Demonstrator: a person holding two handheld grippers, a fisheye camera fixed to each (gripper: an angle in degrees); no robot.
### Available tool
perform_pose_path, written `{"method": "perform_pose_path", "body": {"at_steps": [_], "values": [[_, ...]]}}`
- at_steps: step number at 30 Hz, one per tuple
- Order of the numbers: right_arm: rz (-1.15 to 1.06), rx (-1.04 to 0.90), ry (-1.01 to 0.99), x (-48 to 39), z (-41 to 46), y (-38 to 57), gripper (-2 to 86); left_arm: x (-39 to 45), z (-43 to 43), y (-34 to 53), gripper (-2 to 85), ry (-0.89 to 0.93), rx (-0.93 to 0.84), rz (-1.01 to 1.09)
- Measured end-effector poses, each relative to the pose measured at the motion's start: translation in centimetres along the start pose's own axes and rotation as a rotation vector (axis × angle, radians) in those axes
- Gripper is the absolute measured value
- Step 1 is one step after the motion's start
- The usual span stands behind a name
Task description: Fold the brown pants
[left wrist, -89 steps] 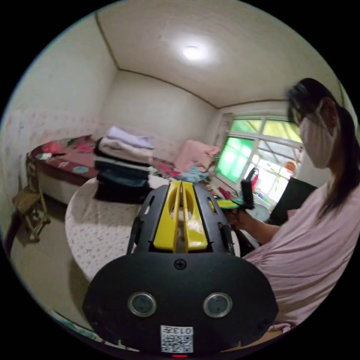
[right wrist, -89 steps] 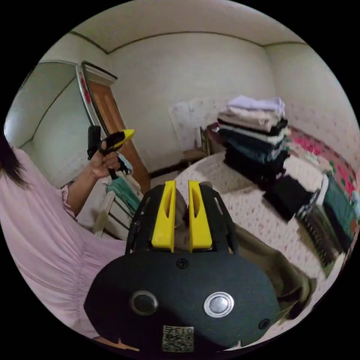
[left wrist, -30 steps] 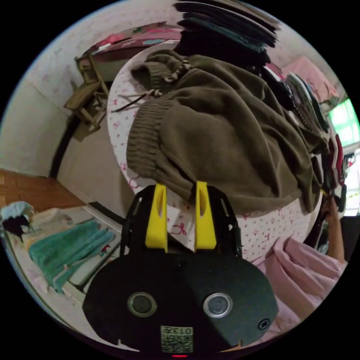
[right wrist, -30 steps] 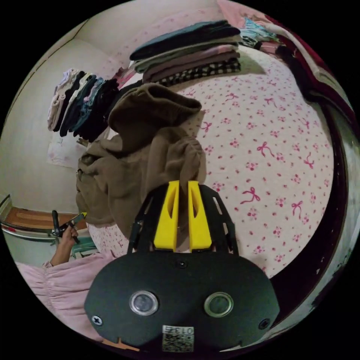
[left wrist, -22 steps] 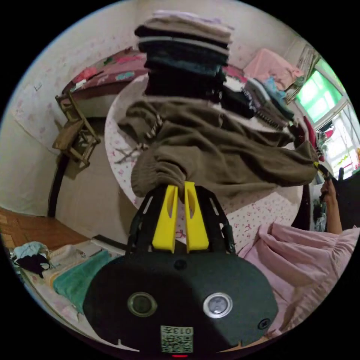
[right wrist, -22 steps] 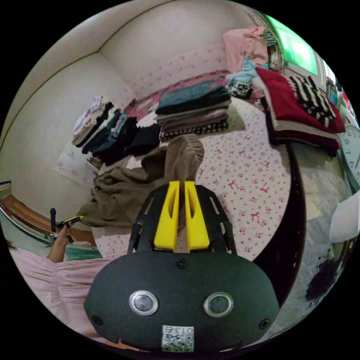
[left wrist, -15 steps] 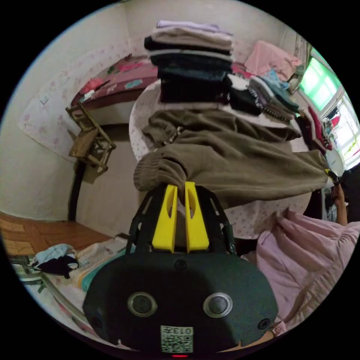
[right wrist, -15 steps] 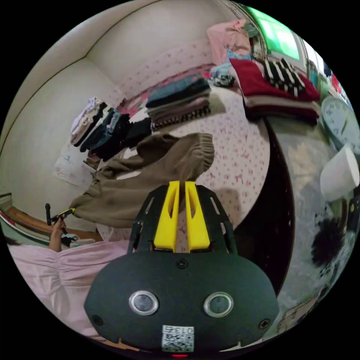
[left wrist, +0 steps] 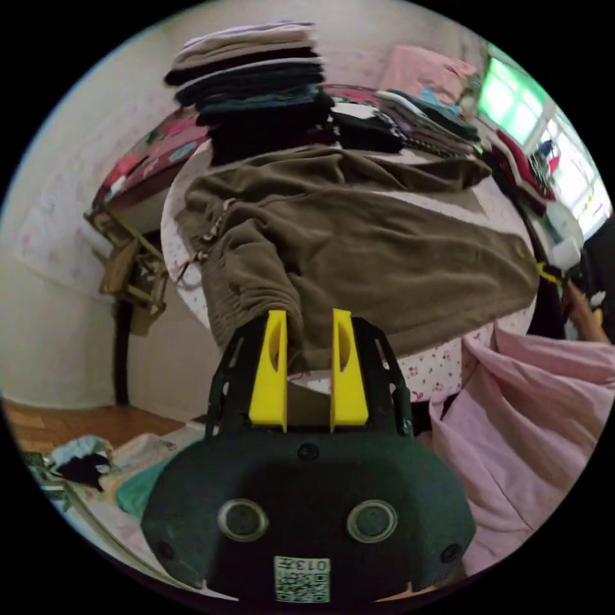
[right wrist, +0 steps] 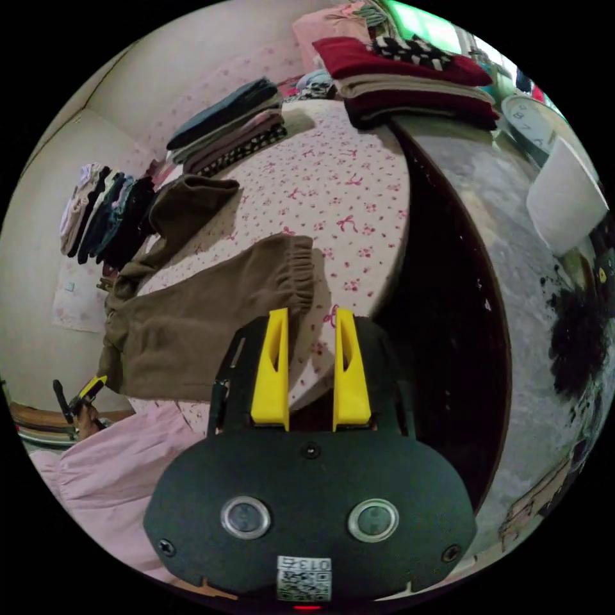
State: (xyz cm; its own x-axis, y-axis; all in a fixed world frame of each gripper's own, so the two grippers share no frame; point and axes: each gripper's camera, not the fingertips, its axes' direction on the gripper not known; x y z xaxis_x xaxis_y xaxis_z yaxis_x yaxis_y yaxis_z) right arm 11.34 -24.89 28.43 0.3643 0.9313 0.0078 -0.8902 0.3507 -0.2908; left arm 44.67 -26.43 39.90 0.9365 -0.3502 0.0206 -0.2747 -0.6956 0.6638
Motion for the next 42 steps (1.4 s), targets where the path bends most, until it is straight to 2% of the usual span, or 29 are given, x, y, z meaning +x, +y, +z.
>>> {"method": "perform_pose_path", "body": {"at_steps": [3,5,6,8,10,11,12,14,16,19,23,26,29,33,36,40,42], "values": [[-0.017,-0.066,-0.028,-0.3,2.4,-1.0,8.7,4.3,-0.9,0.4,8.5,-0.181,0.033,0.079],[-0.038,-0.053,-0.075,-1.4,2.2,-1.8,9.3,4.9,-1.2,1.1,6.2,-0.343,0.049,0.042],[-0.117,-0.028,-0.078,-3.1,1.6,-2.2,10.0,4.1,-1.2,1.7,6.2,-0.414,0.039,0.006],[-0.268,-0.021,-0.128,-6.2,0.7,-2.6,9.9,0.9,-1.2,2.6,6.3,-0.388,-0.001,-0.086],[-0.405,-0.031,-0.161,-8.5,-0.6,-2.6,9.4,-5.2,-1.8,4.8,7.1,-0.294,-0.031,-0.293],[-0.412,0.012,-0.138,-8.6,-1.8,-2.5,9.3,-6.7,-2.1,5.4,7.5,-0.257,-0.028,-0.343],[-0.357,0.083,-0.132,-7.6,-3.2,-2.3,9.3,-9.4,-2.7,6.9,8.2,-0.177,-0.006,-0.436],[-0.243,0.13,-0.138,-4.9,-4.4,-2.1,9.6,-12.2,-3.4,9.1,9.9,-0.135,0.034,-0.549],[-0.151,0.104,-0.121,-2.5,-4.1,-1.8,10.3,-14.3,-3.2,11.3,11.2,-0.095,0.057,-0.646],[-0.085,0.053,-0.202,-0.9,-2.5,-1.0,12.2,-15.6,-2.3,13.6,12.2,-0.008,0.117,-0.754],[-0.119,-0.016,-0.32,-3.7,0.8,-1.0,13.6,-16.4,0.0,14.0,12.6,0.106,0.095,-0.752],[-0.142,-0.089,-0.338,-5.9,3.9,-1.8,9.3,-17.0,2.4,13.1,9.9,0.102,0.034,-0.711],[-0.165,-0.133,-0.265,-7.1,4.4,-2.2,7.1,-18.2,4.3,12.2,6.8,0.122,-0.035,-0.714],[-0.219,-0.04,-0.168,-6.3,-1.3,-1.1,6.5,-18.3,1.1,11.5,5.4,0.073,0.043,-0.557],[-0.119,0.001,-0.139,-1.2,-5.3,1.3,6.4,-17.9,-0.1,12.7,5.1,0.065,0.089,-0.474],[-0.034,-0.124,-0.048,2.1,-2.4,3.6,6.4,-20.2,6.1,15.8,7.3,0.109,-0.125,-0.545],[0.065,-0.121,0.055,3.6,-2.5,5.0,7.7,-22.3,5.9,18.1,8.1,0.2,-0.054,-0.651]]}}
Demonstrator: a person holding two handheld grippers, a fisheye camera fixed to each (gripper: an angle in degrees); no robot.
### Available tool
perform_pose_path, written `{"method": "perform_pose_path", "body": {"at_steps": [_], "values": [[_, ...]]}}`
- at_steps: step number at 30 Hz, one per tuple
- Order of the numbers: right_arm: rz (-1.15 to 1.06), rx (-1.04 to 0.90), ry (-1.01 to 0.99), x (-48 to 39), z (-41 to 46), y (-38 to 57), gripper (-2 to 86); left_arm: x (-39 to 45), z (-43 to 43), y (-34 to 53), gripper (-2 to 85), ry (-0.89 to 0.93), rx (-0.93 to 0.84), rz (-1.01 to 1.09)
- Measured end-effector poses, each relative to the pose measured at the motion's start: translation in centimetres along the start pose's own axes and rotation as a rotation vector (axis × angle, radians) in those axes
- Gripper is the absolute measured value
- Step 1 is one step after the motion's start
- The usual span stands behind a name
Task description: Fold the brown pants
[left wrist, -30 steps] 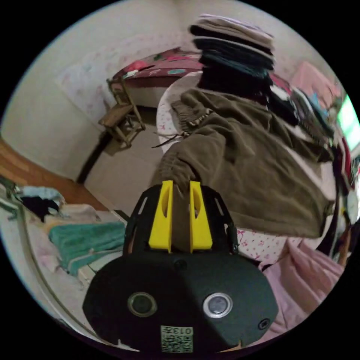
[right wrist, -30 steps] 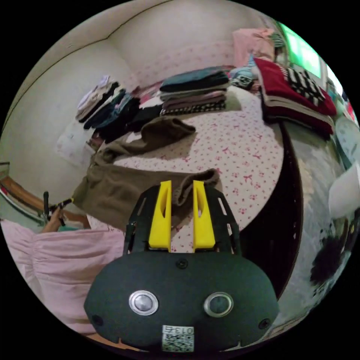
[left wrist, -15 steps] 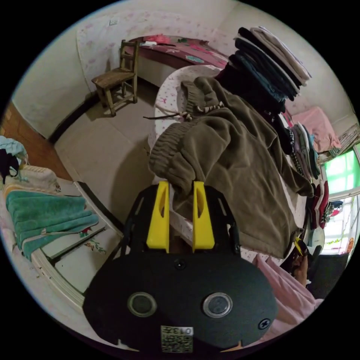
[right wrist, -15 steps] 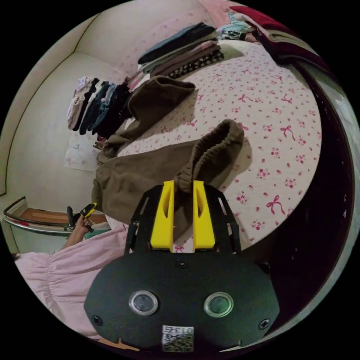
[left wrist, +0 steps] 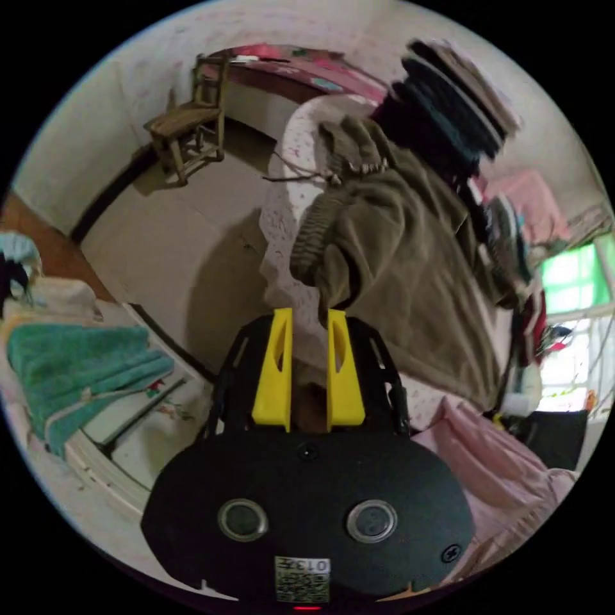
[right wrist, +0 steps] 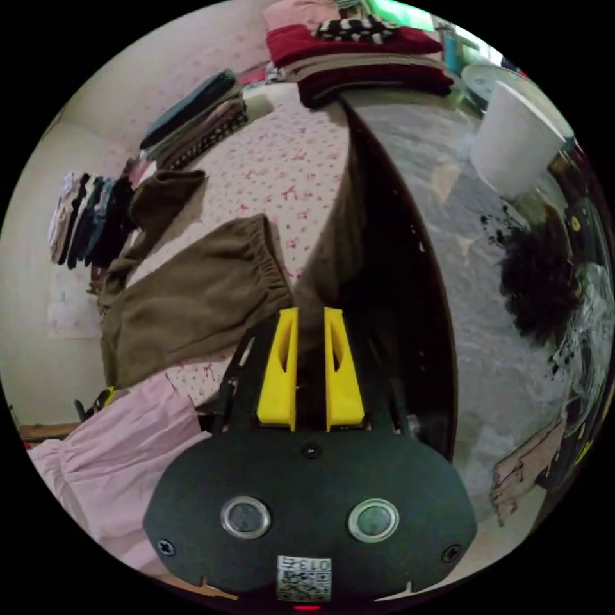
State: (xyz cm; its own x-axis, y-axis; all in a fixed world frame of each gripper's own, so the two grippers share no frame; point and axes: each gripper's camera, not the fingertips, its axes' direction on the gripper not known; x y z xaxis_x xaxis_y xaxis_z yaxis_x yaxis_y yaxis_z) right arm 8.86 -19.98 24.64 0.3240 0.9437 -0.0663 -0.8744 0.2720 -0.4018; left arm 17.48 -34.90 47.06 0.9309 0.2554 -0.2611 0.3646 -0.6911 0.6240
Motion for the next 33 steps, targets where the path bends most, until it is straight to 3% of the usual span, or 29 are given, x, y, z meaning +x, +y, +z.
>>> {"method": "perform_pose_path", "body": {"at_steps": [2,4,8,16,19,22,26,29,33], "values": [[0.021,0.097,-0.033,0.5,-2.0,1.0,8.5,-2.7,-1.5,0.4,8.3,0.084,0.083,-0.083],[0.016,0.164,-0.013,0.1,-3.5,1.3,9.1,-4.3,-2.7,-0.1,9.0,0.034,0.164,-0.128],[-0.136,0.22,-0.115,-4.6,-3.6,-1.9,11.0,-3.9,-1.2,-3.8,9.9,0.075,0.184,-0.134],[-0.38,0.217,-0.305,-19.3,0.6,-11.6,13.7,10.8,5.4,-17.9,12.0,-0.057,0.145,0.241],[-0.584,0.193,-0.169,-26.1,1.3,-13.5,14.6,15.4,8.0,-21.6,13.4,-0.229,0.129,0.366],[-0.686,0.191,-0.013,-29.9,3.3,-14.7,14.0,16.4,11.0,-24.7,14.7,-0.285,0.107,0.334],[-0.696,0.081,0.043,-31.4,7.8,-17.1,4.7,15.8,16.2,-27.5,16.1,-0.297,0.012,0.279],[-0.676,0.095,0.0,-31.6,7.9,-18.2,3.3,15.7,20.8,-28.6,14.5,-0.301,-0.071,0.257],[-0.66,0.248,-0.031,-31.5,3.5,-17.4,2.9,17.7,22.5,-28.5,5.7,-0.368,-0.054,0.333]]}}
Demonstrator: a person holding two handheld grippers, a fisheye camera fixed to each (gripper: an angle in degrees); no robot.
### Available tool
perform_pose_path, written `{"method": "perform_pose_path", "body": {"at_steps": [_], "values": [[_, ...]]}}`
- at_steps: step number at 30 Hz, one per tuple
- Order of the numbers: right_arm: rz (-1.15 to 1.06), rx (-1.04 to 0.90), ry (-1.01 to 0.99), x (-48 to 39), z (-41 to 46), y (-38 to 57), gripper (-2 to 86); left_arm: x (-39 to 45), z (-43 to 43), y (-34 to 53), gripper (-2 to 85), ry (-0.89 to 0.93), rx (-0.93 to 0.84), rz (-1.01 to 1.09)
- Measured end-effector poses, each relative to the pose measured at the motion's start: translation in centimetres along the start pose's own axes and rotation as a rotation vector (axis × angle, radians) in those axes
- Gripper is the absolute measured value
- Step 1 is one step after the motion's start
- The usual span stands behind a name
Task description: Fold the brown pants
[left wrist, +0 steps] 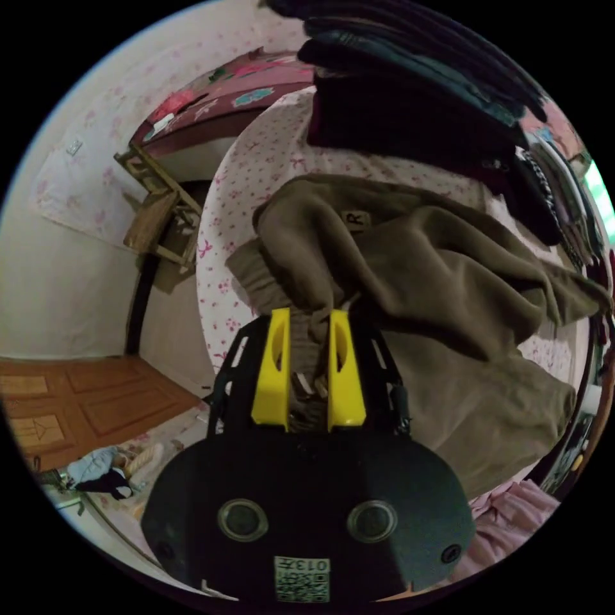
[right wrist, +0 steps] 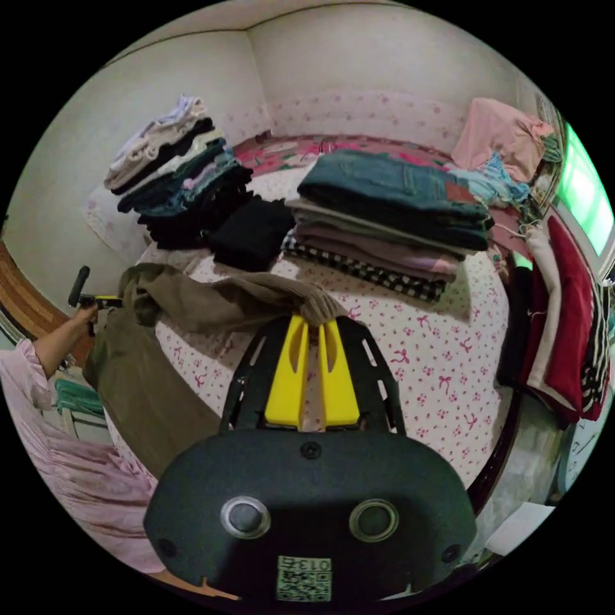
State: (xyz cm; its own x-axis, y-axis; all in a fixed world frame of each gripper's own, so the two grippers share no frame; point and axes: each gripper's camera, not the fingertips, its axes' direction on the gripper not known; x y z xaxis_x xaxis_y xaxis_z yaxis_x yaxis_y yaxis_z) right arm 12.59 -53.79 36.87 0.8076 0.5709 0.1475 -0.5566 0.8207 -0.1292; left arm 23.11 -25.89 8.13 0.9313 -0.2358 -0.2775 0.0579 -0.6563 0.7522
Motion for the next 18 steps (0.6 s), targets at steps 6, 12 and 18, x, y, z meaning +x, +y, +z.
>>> {"method": "perform_pose_path", "body": {"at_steps": [6,12,18], "values": [[0.061,0.198,0.024,2.3,-12.2,2.4,3.2,2.4,-7.3,2.4,2.3,-0.032,0.274,0.09],[0.197,0.198,0.064,6.7,-16.8,3.7,4.5,6.9,-8.6,3.3,2.8,-0.156,0.46,0.186],[0.52,-0.005,-0.041,15.0,-7.1,5.4,6.0,5.3,-1.1,1.7,3.2,0.009,0.306,0.047]]}}
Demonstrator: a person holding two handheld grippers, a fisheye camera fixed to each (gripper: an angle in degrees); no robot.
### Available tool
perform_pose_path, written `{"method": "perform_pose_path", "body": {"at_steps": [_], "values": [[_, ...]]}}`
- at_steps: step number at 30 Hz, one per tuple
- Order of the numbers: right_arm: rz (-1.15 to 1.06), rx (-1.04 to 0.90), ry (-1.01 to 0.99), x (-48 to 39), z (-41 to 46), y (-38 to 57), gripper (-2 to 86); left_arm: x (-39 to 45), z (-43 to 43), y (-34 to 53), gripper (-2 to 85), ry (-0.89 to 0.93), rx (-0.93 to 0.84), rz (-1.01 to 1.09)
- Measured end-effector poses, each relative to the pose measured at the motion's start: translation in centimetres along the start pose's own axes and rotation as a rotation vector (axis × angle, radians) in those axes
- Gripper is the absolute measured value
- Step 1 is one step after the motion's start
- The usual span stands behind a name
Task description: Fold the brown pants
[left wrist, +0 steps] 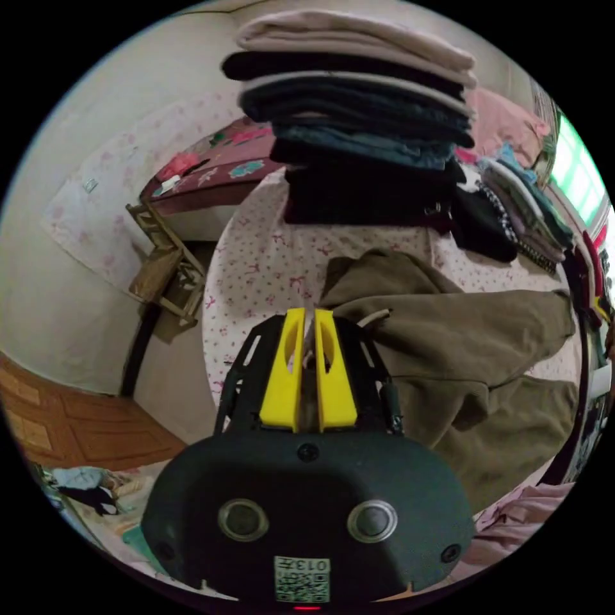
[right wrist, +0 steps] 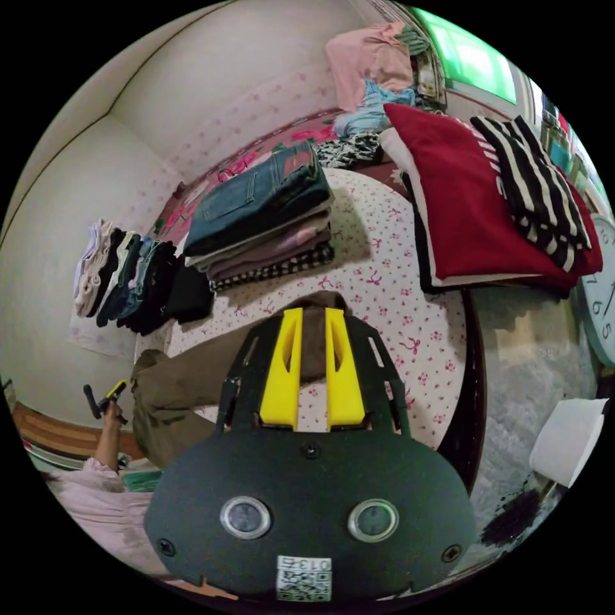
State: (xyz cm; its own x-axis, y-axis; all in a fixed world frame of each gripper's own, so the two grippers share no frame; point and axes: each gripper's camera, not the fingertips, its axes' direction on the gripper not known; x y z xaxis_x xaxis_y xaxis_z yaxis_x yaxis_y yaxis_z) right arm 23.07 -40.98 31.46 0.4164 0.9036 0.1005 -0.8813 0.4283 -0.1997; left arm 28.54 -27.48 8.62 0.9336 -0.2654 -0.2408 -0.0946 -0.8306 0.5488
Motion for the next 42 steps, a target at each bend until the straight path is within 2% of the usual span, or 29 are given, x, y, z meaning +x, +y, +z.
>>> {"method": "perform_pose_path", "body": {"at_steps": [4,7,9,12,14,19,24,29,31,34,37,42], "values": [[-0.079,0.014,0.065,-0.9,1.1,3.6,6.3,-4.5,-0.9,2.6,5.8,-0.116,0.005,-0.059],[-0.158,-0.01,0.018,-2.7,2.6,5.0,7.1,-7.2,0.1,2.1,9.4,0.004,-0.016,-0.085],[-0.213,-0.022,0.077,-4.9,3.8,5.0,8.0,-7.8,1.5,0.4,10.7,0.112,-0.033,-0.087],[-0.211,-0.008,0.148,-5.8,5.1,4.3,9.4,-6.2,4.8,-3.5,12.5,0.249,-0.077,-0.02],[-0.165,-0.036,0.146,-4.8,5.9,3.3,10.1,-4.1,6.7,-5.9,13.8,0.271,-0.112,0.043],[-0.056,-0.051,0.139,-1.2,6.6,0.5,11.3,2.9,11.9,-10.3,16.2,0.195,-0.239,0.271],[-0.073,-0.108,0.17,-0.4,9.5,-2.8,12.1,6.5,15.5,-9.2,14.6,0.111,-0.341,0.368],[-0.093,-0.213,0.224,-0.2,14.7,-5.0,4.5,7.1,14.6,-7.7,7.5,0.085,-0.295,0.366],[-0.124,-0.27,0.253,-0.3,15.8,-5.0,3.4,6.8,12.1,-6.8,6.7,0.052,-0.219,0.349],[-0.228,-0.147,0.222,-1.3,12.1,-4.1,2.5,2.8,5.7,-5.0,6.4,0.157,-0.035,0.198],[-0.333,0.018,0.101,-1.5,5.4,-1.6,2.3,-2.1,-0.1,-2.4,6.4,0.237,0.124,0.052],[-0.358,0.248,-0.008,0.2,-1.6,0.7,3.1,-7.0,-3.0,-0.1,6.9,0.246,0.296,-0.167]]}}
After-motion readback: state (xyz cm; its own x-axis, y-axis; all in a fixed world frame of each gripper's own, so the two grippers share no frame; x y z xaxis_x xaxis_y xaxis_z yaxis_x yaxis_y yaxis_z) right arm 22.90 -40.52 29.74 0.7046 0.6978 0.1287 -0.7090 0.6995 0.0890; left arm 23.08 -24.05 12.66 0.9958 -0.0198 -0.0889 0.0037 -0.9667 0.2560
